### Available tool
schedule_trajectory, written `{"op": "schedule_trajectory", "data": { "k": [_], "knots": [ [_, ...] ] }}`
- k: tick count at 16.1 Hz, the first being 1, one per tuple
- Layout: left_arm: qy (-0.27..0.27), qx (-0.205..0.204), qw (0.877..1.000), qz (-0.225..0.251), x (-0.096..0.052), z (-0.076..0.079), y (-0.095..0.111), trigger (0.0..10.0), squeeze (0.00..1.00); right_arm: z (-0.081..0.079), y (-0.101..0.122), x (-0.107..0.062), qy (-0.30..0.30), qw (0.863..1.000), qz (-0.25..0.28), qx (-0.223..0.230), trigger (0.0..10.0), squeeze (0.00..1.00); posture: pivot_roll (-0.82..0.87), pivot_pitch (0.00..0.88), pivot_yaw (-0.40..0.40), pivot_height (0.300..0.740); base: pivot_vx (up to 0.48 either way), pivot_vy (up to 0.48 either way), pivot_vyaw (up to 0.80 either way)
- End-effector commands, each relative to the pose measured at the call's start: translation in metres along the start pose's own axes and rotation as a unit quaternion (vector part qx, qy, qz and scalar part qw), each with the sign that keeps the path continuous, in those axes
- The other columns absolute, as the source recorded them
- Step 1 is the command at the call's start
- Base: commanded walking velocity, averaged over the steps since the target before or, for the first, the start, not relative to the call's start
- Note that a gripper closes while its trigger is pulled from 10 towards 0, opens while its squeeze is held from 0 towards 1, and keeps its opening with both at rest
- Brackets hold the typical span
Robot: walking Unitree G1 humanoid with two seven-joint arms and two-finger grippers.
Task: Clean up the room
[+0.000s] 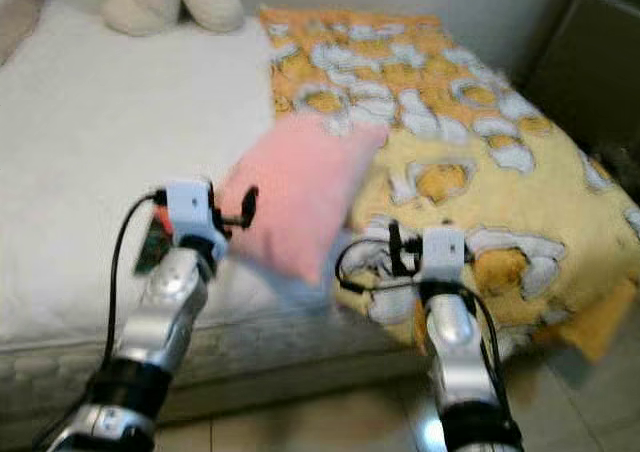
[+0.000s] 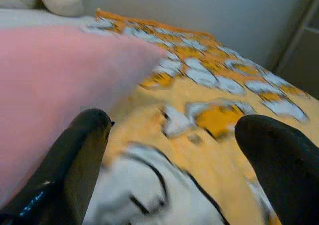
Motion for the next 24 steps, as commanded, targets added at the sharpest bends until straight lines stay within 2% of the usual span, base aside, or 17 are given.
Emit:
{"op": "schedule_trajectory", "data": {
  "k": [1,6,7,8,10,12,14,17,18,19,20,21,23,24],
  "knots": [
    [0.008,0.008,1.0,-0.001,0.0,-0.006,0.001,10.0,0.0,-0.006,0.005,0.003,0.007,1.0,0.008,0.006,10.0,0.0,-0.01,0.0,-0.064,0.74,0.48,0.0,0.0],
    [0.015,-0.001,1.0,0.003,0.001,-0.007,0.003,10.0,0.0,-0.01,0.013,0.008,0.018,0.999,0.013,0.034,10.0,0.0,0.0,0.0,-0.066,0.74,0.48,0.0,0.0],
    [0.032,0.003,0.999,-0.008,0.002,-0.012,0.001,10.0,0.0,-0.031,0.017,0.016,0.075,0.995,-0.007,0.063,10.0,0.0,0.0,0.0,-0.067,0.74,0.0,0.0,0.0],
    [0.033,-0.002,0.999,-0.008,0.001,-0.013,0.0,10.0,0.0,-0.043,0.019,0.02,0.112,0.991,-0.023,0.071,10.0,0.0,0.0,0.0,-0.068,0.74,0.0,0.0,0.0],
    [0.032,-0.004,0.999,-0.005,0.001,-0.014,0.001,10.0,0.0,-0.053,0.025,0.027,0.128,0.986,-0.037,0.1,10.0,0.0,0.01,0.0,-0.074,0.74,0.0,0.0,0.0],
    [0.035,-0.002,0.999,-0.002,0.001,-0.018,0.004,10.0,0.0,-0.057,0.019,0.026,0.12,0.981,-0.065,0.141,10.0,0.0,0.01,0.0,-0.077,0.74,0.0,0.0,0.0],
    [0.044,0.001,0.999,0.0,0.002,-0.024,0.006,10.0,0.0,-0.052,0.0,0.027,0.073,0.976,-0.108,0.176,10.0,0.0,0.02,0.0,-0.07,0.74,0.0,0.0,0.0],
    [0.047,0.011,0.999,0.006,0.003,-0.031,0.011,10.0,0.0,-0.051,-0.022,0.03,0.029,0.965,-0.168,0.199,10.0,0.0,0.02,0.019,-0.06,0.74,0.0,0.0,0.0],
    [0.049,0.013,0.999,0.005,0.002,-0.033,0.011,10.0,0.0,-0.056,-0.032,0.029,0.021,0.955,-0.195,0.224,10.0,0.0,0.02,0.03,-0.055,0.74,0.0,0.0,0.0],
    [0.051,0.014,0.999,0.002,0.0,-0.035,0.009,10.0,0.0,-0.066,-0.043,0.027,0.022,0.937,-0.23,0.261,10.0,0.0,0.03,0.044,-0.056,0.74,0.0,0.0,0.0],
    [0.052,0.015,0.999,0.002,-0.001,-0.035,0.009,10.0,0.0,-0.076,-0.047,0.028,0.033,0.926,-0.252,0.278,10.0,0.0,0.03,0.049,-0.059,0.74,0.0,0.0,0.0],
    [0.052,0.016,0.998,0.003,-0.001,-0.035,0.01,10.0,0.0,-0.082,-0.047,0.029,0.045,0.924,-0.258,0.278,10.0,0.0,0.04,0.055,-0.063,0.74,0.0,0.0,0.0],
    [0.057,0.017,0.998,0.007,-0.001,-0.035,0.014,10.0,0.0,-0.094,-0.04,0.036,0.083,0.929,-0.259,0.25,10.0,0.0,0.05,0.059,-0.073,0.74,0.0,0.0,0.0],
    [0.063,0.016,0.998,0.009,-0.001,-0.038,0.016,10.0,0.0,-0.101,-0.04,0.038,0.096,0.924,-0.272,0.251,10.0,0.0,0.06,0.058,-0.075,0.74,0.0,0.0,0.0]
  ]
}}
Point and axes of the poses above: a point about 5 cm out from each wrist's last joint towards the gripper, its own x axis pointing out of the wrist towards the gripper, its own y axis along the axis of the wrist's last joint, z = x × y, the point moved 3 cm from there along x, pointing out of the wrist towards the gripper, and after that the axes turned 11 degrees about x, right-handed, at the moved point
